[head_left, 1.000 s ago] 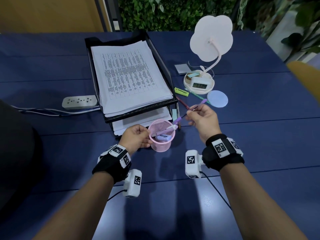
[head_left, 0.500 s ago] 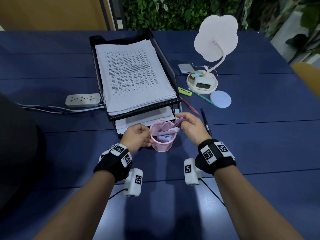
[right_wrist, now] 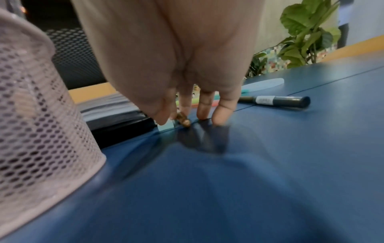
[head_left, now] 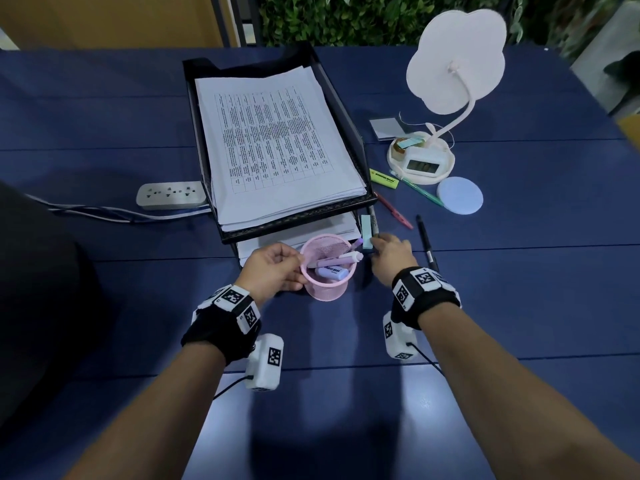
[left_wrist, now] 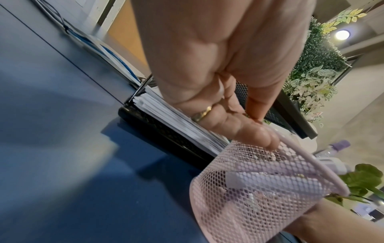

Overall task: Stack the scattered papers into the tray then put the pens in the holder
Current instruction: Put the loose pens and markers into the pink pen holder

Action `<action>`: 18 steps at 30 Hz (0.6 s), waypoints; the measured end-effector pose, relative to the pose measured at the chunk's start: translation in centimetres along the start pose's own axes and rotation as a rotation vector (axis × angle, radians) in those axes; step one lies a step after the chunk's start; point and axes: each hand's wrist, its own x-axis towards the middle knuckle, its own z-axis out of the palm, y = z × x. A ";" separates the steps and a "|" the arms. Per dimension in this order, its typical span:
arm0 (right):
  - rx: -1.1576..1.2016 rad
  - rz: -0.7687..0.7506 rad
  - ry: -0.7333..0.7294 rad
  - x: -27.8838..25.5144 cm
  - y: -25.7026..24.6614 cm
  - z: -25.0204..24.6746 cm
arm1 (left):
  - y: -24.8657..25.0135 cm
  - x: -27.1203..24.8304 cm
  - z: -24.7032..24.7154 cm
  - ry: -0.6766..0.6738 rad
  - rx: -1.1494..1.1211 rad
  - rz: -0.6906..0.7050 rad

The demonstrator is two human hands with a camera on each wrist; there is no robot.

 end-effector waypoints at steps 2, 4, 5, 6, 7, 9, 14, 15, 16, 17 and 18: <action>-0.003 -0.004 0.098 -0.1 0.1 0.0 | 0.1 0.1 0.0 0.000 -0.007 -0.003; -0.004 0.044 0.138 -0.6 0.2 -0.4 | 0.1 0.3 0.0 0.003 -0.011 -0.006; 0.010 0.085 0.143 -0.8 0.4 -0.4 | 0.1 0.4 0.0 0.005 -0.010 -0.005; 0.049 0.135 0.150 -1.2 0.4 -0.6 | 0.1 0.4 0.0 0.005 -0.009 -0.005; 0.120 0.185 0.162 -1.5 0.6 -0.7 | 0.1 0.4 -0.1 0.004 -0.010 -0.006; 0.301 0.296 0.199 -2.1 0.8 -1.0 | 0.1 0.4 0.0 0.004 -0.014 -0.010; 0.800 0.357 0.337 -2.9 1.4 -1.1 | 0.0 0.3 0.0 0.013 -0.011 -0.005; 0.890 0.346 0.336 -3.1 1.4 -1.1 | 0.0 0.3 0.0 0.016 -0.016 -0.005; 0.981 0.329 0.319 -3.4 1.5 -1.1 | 0.0 0.3 0.1 0.017 -0.022 -0.006; 1.074 0.316 0.293 -3.7 1.4 -1.3 | -0.1 0.2 0.2 0.016 -0.026 -0.007; 1.175 0.299 0.263 -4.1 1.4 -1.6 | -0.1 0.1 0.3 0.013 -0.029 -0.007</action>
